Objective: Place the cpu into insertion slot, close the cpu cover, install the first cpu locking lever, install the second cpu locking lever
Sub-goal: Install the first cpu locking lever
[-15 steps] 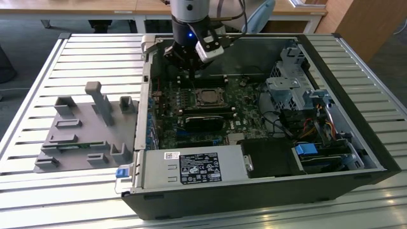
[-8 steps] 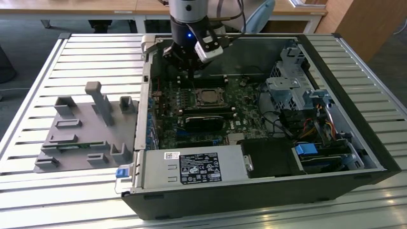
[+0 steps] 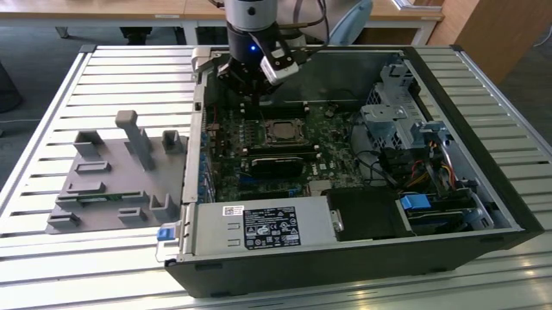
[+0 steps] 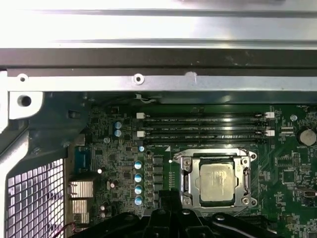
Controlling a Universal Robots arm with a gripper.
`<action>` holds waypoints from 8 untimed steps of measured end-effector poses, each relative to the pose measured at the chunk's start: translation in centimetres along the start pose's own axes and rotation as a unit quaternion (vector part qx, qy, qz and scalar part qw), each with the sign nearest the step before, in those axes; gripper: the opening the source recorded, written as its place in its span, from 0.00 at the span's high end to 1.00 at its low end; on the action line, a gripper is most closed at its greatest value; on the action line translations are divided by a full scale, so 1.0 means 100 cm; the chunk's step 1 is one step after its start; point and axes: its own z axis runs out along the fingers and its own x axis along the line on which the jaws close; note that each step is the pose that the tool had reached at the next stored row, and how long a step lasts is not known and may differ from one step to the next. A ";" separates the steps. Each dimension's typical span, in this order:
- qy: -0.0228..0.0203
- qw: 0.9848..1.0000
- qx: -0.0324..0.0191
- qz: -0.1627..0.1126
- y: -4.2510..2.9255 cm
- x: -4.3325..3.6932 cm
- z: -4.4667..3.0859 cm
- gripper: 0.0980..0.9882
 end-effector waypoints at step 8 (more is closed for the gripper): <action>0.000 1.000 -0.001 0.000 0.0058 0.0025 0.0065 0.99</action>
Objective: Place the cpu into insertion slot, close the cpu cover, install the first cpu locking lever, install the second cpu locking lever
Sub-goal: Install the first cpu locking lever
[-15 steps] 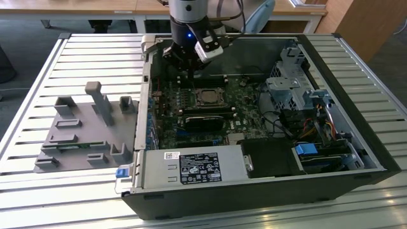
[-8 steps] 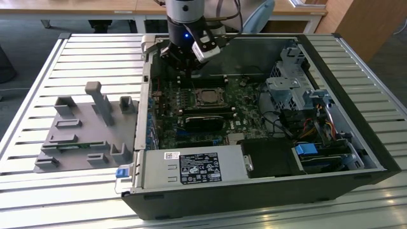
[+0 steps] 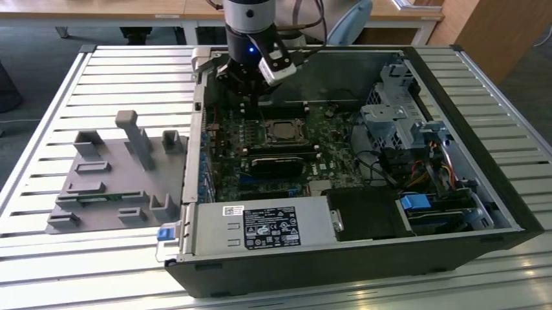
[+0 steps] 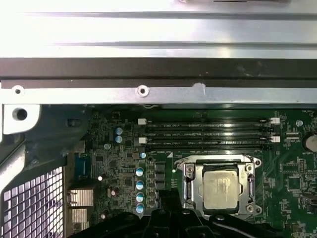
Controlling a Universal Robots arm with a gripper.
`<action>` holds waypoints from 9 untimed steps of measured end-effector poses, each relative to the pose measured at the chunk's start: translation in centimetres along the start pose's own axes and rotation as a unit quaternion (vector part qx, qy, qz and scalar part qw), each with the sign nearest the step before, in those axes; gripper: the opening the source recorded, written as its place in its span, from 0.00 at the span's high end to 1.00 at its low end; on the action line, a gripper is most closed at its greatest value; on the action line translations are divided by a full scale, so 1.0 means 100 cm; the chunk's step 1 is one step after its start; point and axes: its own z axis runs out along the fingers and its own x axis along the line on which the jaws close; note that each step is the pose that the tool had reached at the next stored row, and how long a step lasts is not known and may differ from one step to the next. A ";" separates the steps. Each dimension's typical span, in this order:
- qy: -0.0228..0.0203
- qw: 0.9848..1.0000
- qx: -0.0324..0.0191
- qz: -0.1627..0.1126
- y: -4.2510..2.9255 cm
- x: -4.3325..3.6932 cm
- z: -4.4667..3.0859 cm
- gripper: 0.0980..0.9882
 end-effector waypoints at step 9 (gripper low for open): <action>0.000 1.000 -0.004 0.000 0.0071 0.0025 0.0037 0.99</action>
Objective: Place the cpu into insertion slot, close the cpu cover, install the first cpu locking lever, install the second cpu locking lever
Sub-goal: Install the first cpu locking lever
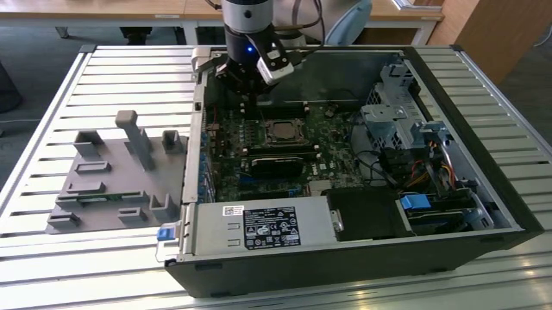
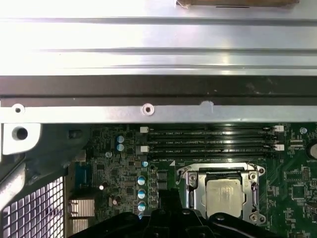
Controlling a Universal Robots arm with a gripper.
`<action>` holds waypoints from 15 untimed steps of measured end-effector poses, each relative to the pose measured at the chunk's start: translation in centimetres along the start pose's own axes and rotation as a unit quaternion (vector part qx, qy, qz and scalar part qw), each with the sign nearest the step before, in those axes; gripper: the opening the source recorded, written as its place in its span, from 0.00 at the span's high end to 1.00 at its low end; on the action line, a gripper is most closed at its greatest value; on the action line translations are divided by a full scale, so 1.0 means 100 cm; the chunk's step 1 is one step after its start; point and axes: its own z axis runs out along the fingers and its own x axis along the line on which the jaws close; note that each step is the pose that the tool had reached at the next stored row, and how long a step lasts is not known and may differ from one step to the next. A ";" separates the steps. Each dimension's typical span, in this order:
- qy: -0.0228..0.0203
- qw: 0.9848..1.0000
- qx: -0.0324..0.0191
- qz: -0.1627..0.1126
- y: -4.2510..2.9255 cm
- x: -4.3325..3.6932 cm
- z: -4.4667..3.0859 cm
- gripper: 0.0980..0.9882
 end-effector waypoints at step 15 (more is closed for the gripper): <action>0.000 1.000 -0.002 0.000 0.0099 0.0031 0.0043 0.99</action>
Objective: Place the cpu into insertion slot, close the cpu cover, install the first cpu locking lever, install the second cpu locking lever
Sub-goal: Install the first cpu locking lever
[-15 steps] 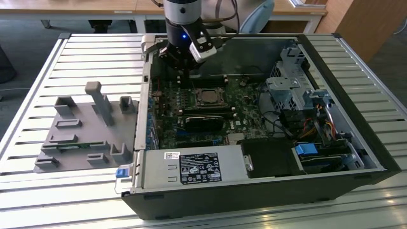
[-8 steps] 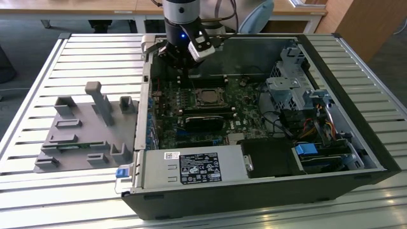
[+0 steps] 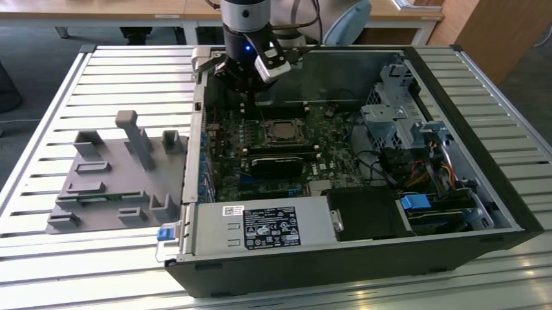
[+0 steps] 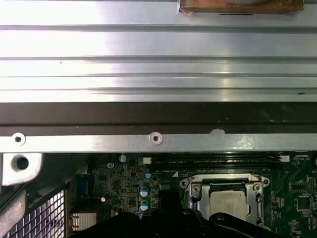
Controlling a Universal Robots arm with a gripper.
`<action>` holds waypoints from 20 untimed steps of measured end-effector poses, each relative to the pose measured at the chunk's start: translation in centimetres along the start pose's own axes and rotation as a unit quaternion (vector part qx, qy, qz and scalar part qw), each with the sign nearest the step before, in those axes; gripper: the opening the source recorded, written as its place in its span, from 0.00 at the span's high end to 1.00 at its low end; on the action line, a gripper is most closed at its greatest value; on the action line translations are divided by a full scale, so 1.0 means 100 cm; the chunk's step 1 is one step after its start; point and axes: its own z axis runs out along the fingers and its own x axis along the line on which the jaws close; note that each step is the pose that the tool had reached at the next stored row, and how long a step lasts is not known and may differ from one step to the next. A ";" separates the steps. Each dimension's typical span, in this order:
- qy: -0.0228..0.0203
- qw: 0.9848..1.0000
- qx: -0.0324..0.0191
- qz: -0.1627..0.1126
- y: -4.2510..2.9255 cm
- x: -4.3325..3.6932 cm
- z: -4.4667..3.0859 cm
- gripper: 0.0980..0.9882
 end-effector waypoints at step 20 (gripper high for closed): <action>0.003 1.000 0.000 0.000 0.0024 -0.0409 0.0046 0.99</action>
